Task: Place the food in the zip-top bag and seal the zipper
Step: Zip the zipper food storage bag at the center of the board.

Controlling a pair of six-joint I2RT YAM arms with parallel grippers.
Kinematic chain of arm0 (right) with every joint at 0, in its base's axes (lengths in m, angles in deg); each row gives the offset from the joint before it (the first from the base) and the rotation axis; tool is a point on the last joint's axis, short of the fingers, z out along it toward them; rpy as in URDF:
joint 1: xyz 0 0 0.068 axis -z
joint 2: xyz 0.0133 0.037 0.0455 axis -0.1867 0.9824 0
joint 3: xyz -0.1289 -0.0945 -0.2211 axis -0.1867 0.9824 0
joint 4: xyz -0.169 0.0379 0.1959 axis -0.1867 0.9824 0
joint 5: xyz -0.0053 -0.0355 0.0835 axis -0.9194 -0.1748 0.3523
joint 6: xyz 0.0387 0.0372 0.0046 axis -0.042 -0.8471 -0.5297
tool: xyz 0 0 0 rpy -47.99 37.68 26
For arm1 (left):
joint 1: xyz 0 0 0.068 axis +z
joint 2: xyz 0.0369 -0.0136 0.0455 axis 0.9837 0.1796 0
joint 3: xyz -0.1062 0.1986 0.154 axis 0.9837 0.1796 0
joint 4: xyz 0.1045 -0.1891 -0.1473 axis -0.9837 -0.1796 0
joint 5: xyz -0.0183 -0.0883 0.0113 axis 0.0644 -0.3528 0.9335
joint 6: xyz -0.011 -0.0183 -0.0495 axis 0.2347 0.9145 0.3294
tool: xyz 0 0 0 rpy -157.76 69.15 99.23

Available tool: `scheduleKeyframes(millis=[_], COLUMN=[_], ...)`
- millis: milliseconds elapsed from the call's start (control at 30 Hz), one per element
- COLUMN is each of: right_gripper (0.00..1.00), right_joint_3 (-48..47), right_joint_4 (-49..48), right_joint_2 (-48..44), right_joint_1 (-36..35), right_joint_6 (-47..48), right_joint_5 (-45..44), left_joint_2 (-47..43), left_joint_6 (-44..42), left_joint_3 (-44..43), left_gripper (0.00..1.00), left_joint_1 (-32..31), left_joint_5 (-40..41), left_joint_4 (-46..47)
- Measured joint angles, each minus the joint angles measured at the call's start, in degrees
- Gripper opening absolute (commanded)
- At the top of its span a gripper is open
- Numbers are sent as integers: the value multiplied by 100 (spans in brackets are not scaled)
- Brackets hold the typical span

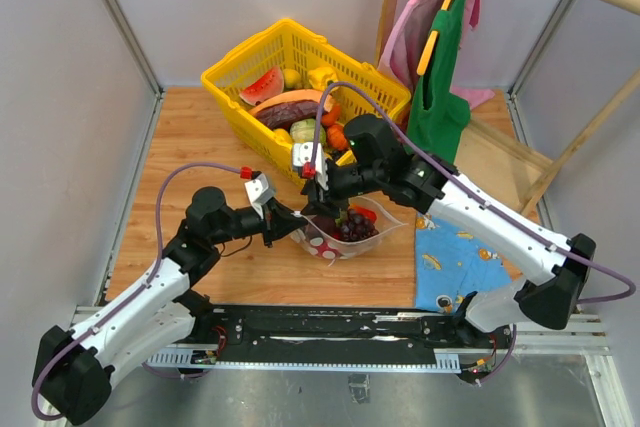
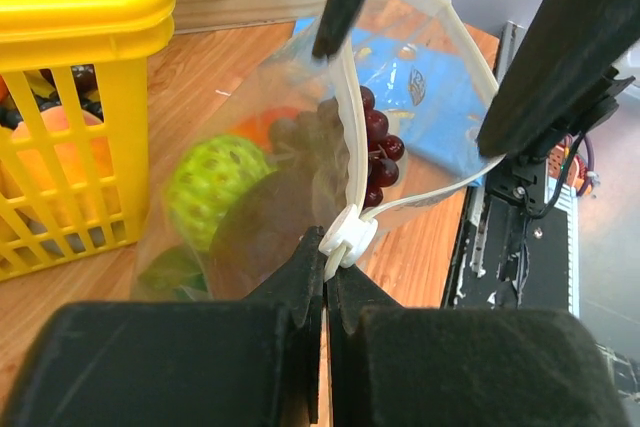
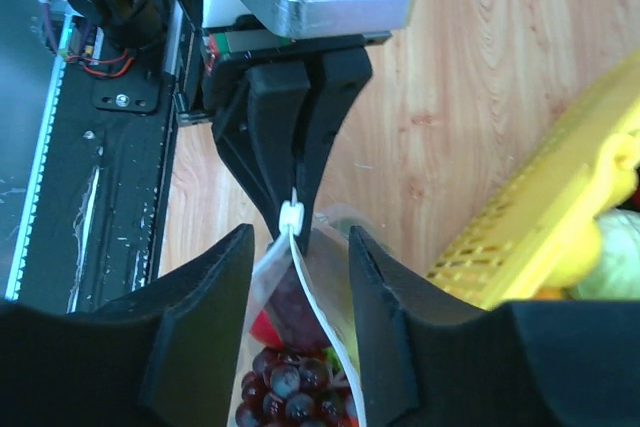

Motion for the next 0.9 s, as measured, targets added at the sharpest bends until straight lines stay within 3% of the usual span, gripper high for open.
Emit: scheduleKeyframes(millis=[600,733,900], right_gripper=[34,27,7], right_joint_3=[275,286,306], right_joint_4=[-282,-286,-284], right_joint_2=[398,466,496], right_joint_1=[-127,-127,-127], right_joint_6=[-223,-247,-256], right_joint_5=[254,258,256], left_joint_2=[-125,-125,-125], left_joint_6=[22,22,22], left_joint_3=[-2,-2,-2], left_gripper=[0,0,0], left_joint_1=[-7,-9,-11], left_joint_5=[-2,-2,7], left_joint_4=[-142,-142,-155])
